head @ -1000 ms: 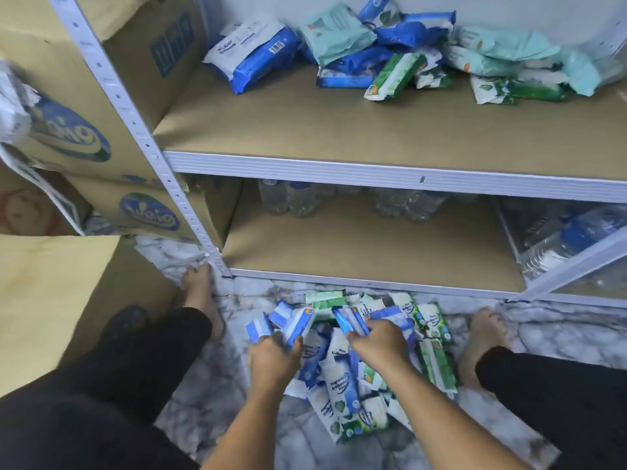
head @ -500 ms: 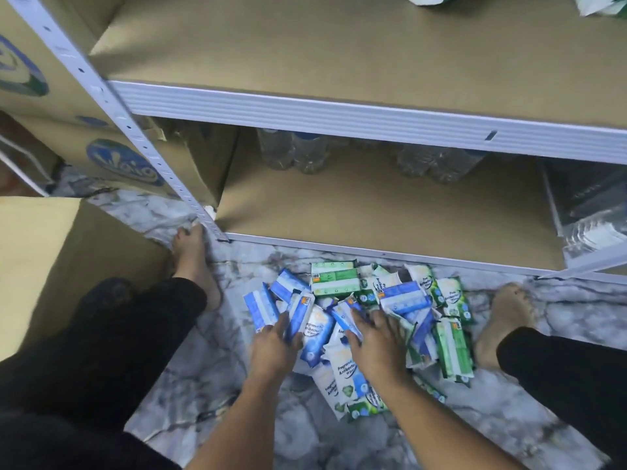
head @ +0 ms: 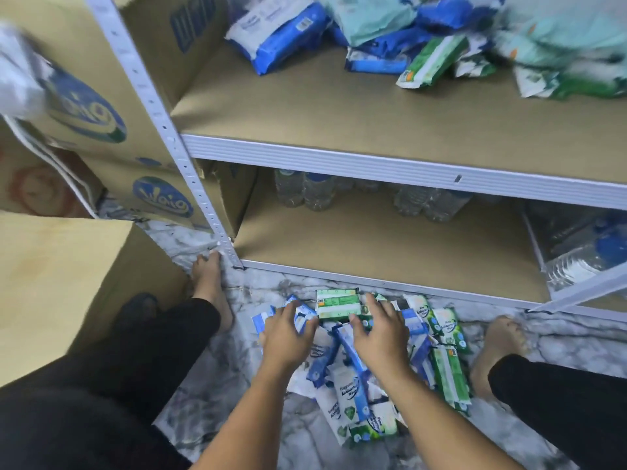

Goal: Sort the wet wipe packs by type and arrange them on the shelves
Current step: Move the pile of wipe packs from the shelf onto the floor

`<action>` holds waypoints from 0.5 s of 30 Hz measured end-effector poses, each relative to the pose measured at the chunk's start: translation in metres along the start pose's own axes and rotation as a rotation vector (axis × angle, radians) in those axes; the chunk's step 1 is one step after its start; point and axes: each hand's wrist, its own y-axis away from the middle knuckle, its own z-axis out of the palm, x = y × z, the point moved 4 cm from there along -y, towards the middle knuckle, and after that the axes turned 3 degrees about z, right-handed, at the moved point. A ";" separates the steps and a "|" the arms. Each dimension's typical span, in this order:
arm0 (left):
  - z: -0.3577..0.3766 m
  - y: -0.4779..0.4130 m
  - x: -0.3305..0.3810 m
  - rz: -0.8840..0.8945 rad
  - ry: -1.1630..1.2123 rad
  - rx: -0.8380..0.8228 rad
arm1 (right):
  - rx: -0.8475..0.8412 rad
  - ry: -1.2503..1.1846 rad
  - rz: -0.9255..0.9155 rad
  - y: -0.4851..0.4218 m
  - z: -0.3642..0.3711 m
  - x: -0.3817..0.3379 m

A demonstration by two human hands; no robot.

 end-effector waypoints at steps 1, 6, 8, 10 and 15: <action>-0.010 -0.001 0.016 0.060 0.048 0.045 | 0.044 -0.055 -0.020 -0.005 -0.011 -0.012; -0.072 -0.013 0.091 0.372 0.169 0.232 | 0.196 -0.279 -0.221 -0.036 -0.084 -0.084; -0.105 -0.019 0.118 0.503 0.103 0.343 | 0.247 -0.292 -0.328 -0.051 -0.116 -0.109; -0.141 -0.025 0.143 0.594 0.084 0.430 | 0.321 -0.282 -0.395 -0.066 -0.147 -0.129; -0.211 -0.037 0.196 0.805 -0.005 0.551 | 0.419 -0.232 -0.509 -0.110 -0.202 -0.159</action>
